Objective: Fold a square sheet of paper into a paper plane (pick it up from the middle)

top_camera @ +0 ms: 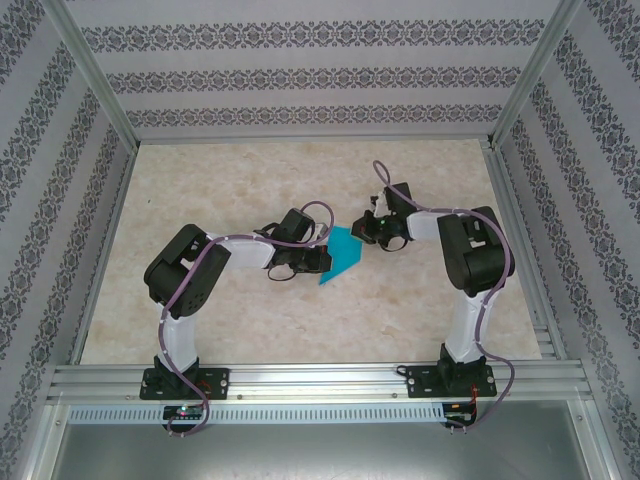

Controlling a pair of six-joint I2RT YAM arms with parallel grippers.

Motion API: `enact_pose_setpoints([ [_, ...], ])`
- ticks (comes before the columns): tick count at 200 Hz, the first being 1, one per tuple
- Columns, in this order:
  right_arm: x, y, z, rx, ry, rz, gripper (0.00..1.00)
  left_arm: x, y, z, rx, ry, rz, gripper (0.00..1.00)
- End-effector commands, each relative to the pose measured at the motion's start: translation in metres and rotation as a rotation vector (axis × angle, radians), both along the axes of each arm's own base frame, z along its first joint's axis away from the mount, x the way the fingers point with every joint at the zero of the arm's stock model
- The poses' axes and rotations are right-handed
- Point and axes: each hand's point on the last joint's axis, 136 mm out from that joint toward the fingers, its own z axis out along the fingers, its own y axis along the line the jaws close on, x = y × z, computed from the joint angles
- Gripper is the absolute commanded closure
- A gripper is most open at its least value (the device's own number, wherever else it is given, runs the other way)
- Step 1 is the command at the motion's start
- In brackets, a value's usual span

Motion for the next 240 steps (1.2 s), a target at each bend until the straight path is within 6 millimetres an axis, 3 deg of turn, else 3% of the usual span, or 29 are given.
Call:
enact_pose_setpoints([
  [1,0.032,-0.025,0.001,-0.087,-0.057,-0.071,0.98,-0.056,0.038,-0.064,0.214,0.213,-0.006,0.99],
  [26,0.033,-0.021,0.024,-0.115,-0.094,-0.076,0.98,-0.054,0.036,-0.062,0.212,0.205,-0.008,0.99],
  [59,0.001,-0.003,0.045,-0.099,-0.139,-0.047,0.98,-0.051,0.035,-0.061,0.204,0.196,-0.002,0.99],
  [103,-0.048,0.045,0.029,0.003,-0.066,0.072,0.97,-0.049,0.033,-0.058,0.196,0.186,-0.002,0.99],
  [138,-0.06,0.065,0.008,0.04,-0.006,0.124,0.97,-0.046,0.029,-0.054,0.183,0.172,-0.006,0.99],
  [186,-0.071,0.048,-0.022,-0.044,0.077,0.13,0.98,-0.041,0.021,-0.038,0.139,0.142,-0.021,0.98],
  [222,-0.077,0.038,-0.032,-0.065,0.11,0.128,0.98,-0.027,-0.005,0.012,-0.013,0.068,-0.042,0.93],
  [240,-0.077,0.037,-0.034,-0.068,0.116,0.129,0.97,-0.022,-0.01,0.027,-0.058,0.038,-0.042,0.91],
])
